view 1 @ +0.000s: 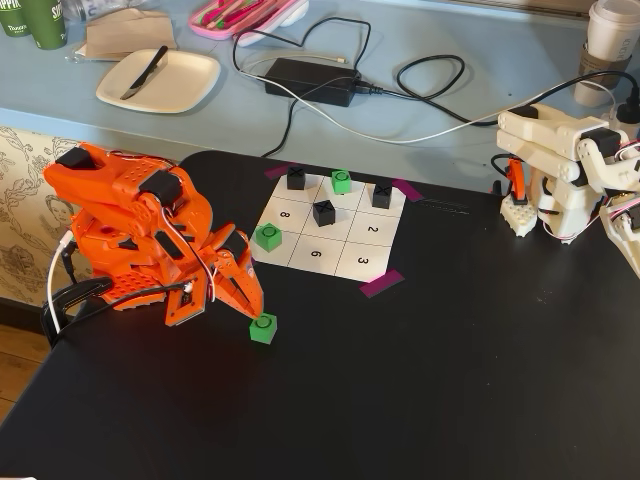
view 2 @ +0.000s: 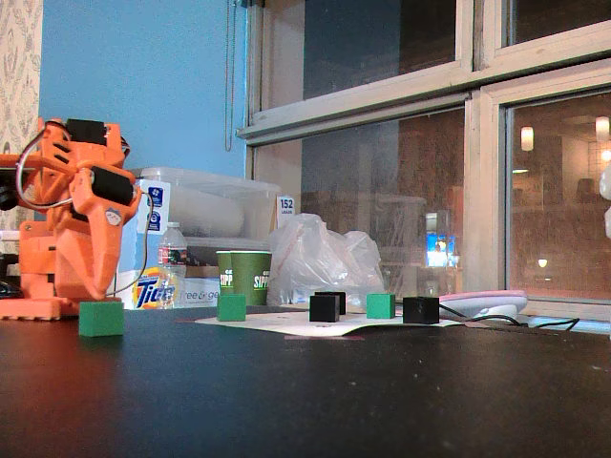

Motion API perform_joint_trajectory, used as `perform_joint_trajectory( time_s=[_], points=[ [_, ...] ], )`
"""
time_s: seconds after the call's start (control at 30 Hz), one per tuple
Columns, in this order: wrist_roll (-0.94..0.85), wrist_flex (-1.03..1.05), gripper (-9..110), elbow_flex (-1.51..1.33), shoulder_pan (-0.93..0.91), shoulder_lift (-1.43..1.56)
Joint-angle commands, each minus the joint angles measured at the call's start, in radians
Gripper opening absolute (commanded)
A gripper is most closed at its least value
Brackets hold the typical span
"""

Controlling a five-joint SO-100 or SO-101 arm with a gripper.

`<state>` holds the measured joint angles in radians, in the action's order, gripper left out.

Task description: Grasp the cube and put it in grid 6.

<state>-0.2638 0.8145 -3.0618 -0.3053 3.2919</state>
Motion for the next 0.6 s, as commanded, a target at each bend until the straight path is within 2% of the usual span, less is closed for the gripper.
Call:
perform_joint_trajectory(
  time_s=[0.0, 0.57],
  points=[
    [-0.002, 0.005, 0, -0.071, 0.006, 0.008],
    [-0.106, 0.023, 0, -0.071, 0.089, 0.008]
  ],
)
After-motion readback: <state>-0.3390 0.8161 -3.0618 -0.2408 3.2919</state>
